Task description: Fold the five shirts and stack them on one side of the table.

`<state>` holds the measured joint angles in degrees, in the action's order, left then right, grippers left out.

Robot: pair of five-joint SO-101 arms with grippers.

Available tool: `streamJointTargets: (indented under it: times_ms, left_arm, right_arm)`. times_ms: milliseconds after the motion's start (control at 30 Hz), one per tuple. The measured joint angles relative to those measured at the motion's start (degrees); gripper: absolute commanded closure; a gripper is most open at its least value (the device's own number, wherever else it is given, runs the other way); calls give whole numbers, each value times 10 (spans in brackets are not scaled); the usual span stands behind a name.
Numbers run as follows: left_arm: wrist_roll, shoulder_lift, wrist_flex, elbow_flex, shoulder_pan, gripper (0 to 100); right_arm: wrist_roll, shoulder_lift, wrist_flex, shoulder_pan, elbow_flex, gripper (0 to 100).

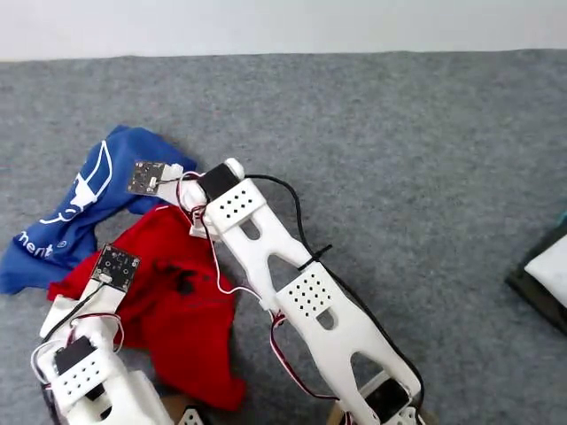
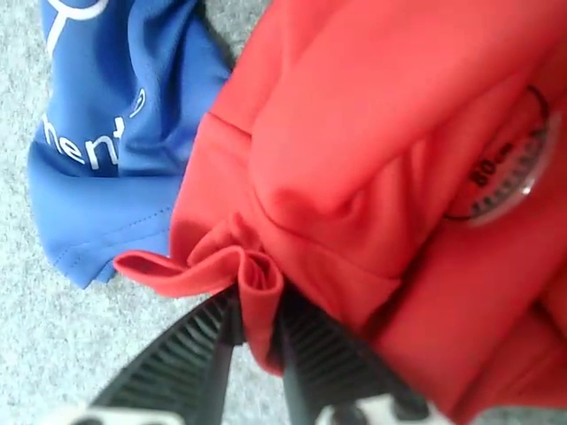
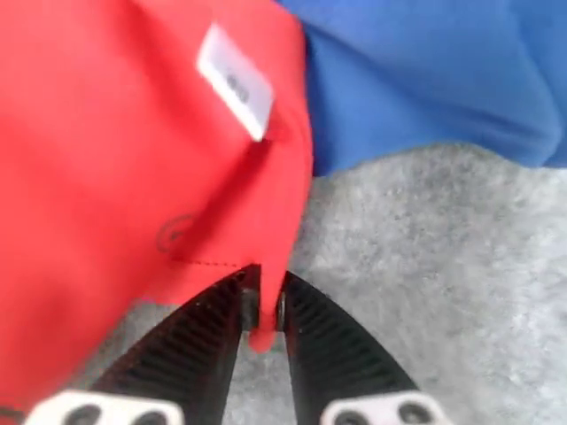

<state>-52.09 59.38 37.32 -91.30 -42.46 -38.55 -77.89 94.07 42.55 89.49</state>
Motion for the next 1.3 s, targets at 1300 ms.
streamJointTargets:
  times_ms: [1300]
  left_arm:
    - [296,0,85,269,333,783]
  right_arm:
    - [-12,242,65,-318,40,988]
